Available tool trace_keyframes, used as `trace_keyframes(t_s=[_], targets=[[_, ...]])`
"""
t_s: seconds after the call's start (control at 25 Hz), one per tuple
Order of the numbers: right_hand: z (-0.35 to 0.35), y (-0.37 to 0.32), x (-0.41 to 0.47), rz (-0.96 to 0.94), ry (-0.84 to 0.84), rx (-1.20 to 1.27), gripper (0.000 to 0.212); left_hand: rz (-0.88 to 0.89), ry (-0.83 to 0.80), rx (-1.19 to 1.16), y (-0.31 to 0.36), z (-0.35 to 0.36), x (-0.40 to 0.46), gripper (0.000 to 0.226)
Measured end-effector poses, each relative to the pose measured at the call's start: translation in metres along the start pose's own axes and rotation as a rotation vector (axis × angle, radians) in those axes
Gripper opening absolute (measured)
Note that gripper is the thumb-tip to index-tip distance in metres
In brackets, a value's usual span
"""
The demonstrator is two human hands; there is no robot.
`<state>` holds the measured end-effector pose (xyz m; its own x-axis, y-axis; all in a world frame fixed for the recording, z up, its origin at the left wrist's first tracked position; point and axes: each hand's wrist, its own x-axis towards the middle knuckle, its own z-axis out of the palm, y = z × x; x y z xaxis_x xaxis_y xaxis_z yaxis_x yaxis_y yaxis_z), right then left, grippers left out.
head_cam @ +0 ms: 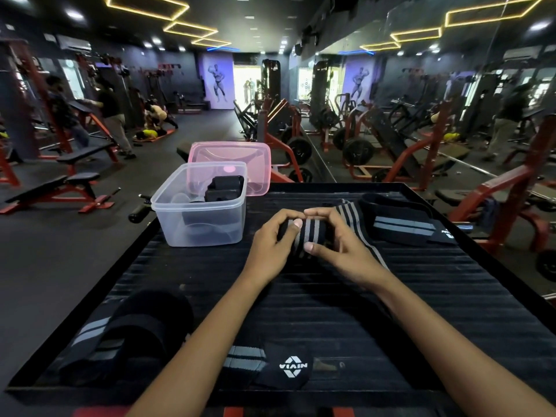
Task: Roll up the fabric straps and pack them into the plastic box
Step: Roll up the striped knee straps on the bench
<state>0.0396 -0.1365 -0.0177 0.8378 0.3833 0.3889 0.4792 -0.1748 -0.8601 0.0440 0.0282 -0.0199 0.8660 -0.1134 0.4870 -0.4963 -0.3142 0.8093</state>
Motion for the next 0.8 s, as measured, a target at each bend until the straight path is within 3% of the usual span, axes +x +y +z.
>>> trace_keyframes(t_s=[0.2,0.36,0.48,0.56,0.68,0.8], targets=[[0.013,0.007,0.001,0.035,-0.013,-0.171,0.057,-0.093,-0.054,-0.025,0.001,0.01,-0.005,0.012],[0.005,0.008,0.004,-0.021,0.097,-0.231,0.039,-0.096,-0.044,-0.082,0.004,0.004,0.001,0.008],[0.0,0.003,0.007,0.008,0.152,-0.057,0.02,-0.117,-0.117,-0.232,0.003,-0.006,0.005,0.017],[-0.001,-0.003,0.006,0.072,0.133,0.167,0.014,-0.075,-0.124,-0.186,-0.003,-0.011,0.008,0.025],[-0.007,-0.002,0.004,0.111,0.094,0.27,0.02,-0.087,-0.104,-0.14,-0.004,-0.011,0.007,0.019],[-0.013,0.001,0.004,0.01,0.066,0.065,0.055,-0.199,-0.151,-0.172,-0.002,-0.01,0.005,0.035]])
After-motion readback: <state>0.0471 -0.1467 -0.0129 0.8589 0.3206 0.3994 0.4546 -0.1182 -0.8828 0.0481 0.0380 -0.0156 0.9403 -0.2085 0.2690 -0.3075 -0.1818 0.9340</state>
